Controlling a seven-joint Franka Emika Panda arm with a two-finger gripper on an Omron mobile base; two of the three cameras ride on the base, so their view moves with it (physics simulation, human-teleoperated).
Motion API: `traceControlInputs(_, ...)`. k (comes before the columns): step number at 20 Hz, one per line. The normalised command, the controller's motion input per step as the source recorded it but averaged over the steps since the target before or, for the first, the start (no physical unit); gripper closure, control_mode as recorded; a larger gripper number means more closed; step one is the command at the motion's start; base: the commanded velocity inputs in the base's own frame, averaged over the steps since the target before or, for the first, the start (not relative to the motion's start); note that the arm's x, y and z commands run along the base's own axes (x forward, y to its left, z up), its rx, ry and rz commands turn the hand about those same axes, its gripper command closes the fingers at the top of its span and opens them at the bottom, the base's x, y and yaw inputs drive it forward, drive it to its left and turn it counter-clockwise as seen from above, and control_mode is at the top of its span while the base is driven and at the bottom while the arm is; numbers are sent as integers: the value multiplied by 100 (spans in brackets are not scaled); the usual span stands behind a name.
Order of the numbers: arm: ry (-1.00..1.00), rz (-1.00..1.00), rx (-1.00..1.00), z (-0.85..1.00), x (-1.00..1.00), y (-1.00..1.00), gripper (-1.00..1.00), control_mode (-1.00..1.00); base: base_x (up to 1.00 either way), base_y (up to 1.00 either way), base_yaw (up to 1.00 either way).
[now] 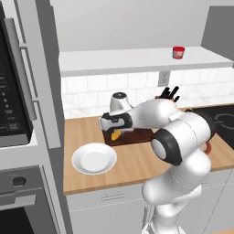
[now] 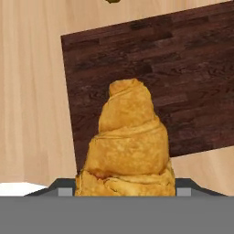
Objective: From the different types of pastries on the counter, select a croissant and place it on the cutting board. Then retrieve a jar of jam from the cabinet and place it alongside the croissant on the cutting board.
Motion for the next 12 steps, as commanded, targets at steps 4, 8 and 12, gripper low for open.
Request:
traceControlInputs(4, 0, 1, -3, -35, 68, -1, 100, -100, 0, 0, 0)
traceControlInputs(8, 0, 0, 0, -29, 62, -4, 100, -100, 0, 0, 0)
traceControlInputs(12, 0, 0, 0, -30, 43, -4, 100, -100, 0, 0, 0)
